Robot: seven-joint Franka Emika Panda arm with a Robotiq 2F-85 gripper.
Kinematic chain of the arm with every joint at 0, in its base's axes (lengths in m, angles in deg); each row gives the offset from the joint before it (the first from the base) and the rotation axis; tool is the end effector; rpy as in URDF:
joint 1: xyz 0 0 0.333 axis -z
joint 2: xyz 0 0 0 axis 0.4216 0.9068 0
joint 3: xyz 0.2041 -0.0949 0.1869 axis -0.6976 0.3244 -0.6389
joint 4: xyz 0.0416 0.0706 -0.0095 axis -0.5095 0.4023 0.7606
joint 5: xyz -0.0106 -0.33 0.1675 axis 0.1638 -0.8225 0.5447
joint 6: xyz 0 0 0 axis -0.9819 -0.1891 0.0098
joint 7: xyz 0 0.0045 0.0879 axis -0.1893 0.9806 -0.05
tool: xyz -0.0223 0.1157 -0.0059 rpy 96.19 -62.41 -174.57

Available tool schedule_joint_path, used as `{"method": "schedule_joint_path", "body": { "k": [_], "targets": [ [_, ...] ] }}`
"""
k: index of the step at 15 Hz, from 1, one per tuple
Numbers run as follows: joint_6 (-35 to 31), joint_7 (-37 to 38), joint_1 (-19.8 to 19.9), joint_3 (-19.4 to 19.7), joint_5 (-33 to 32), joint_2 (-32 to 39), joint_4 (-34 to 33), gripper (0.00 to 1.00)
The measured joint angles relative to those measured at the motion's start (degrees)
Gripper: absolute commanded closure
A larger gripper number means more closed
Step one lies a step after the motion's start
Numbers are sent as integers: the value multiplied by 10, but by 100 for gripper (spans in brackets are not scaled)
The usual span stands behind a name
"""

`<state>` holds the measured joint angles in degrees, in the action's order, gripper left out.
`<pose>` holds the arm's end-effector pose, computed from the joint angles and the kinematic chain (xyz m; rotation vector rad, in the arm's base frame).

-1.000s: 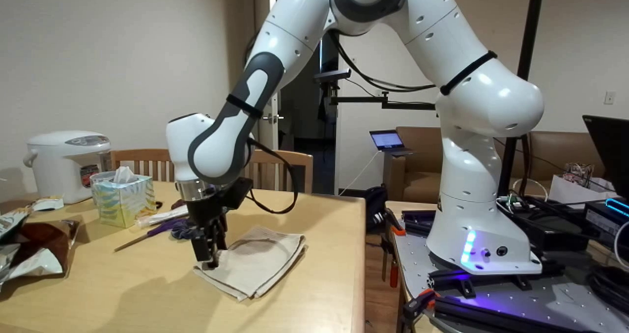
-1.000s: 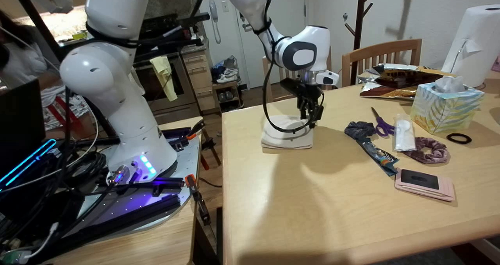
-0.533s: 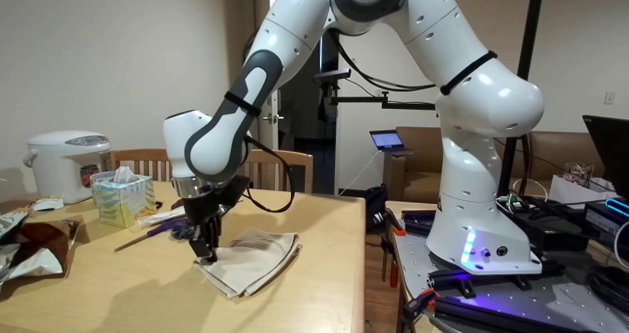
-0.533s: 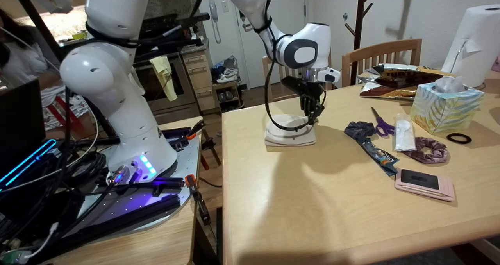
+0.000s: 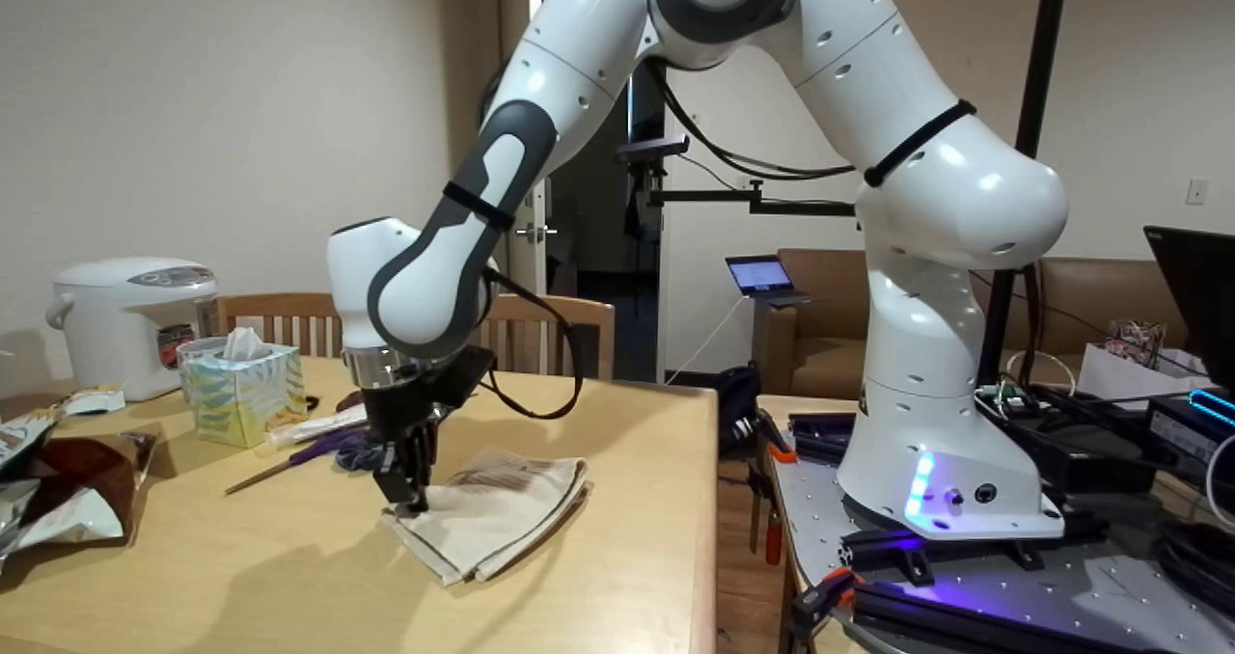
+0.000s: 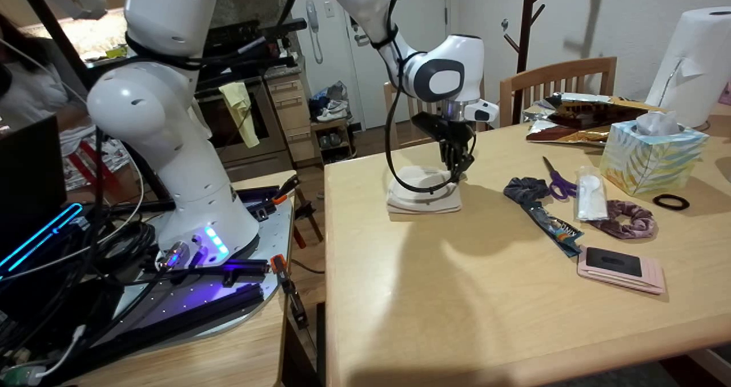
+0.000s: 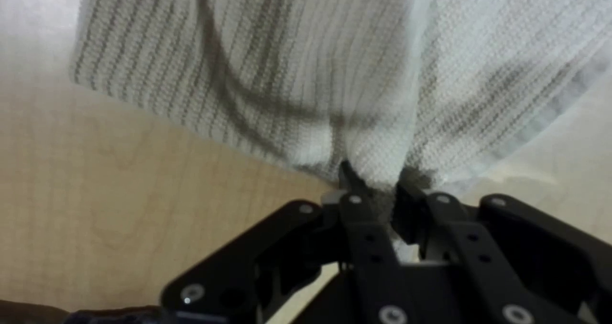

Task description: Move the plastic spoon forward then wipe the table with the cloth.

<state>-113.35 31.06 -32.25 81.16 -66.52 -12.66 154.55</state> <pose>0.5720 0.0756 0.1216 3.1067 0.1678 -0.1461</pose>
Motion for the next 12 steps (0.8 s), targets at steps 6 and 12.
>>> {"method": "schedule_joint_path", "body": {
  "k": [6, 12],
  "targets": [
    [-65, 25, 5, -1, 20, -21, 51, 96],
    [-115, 39, 4, 7, 19, -64, 140, 96]
  ]
}}
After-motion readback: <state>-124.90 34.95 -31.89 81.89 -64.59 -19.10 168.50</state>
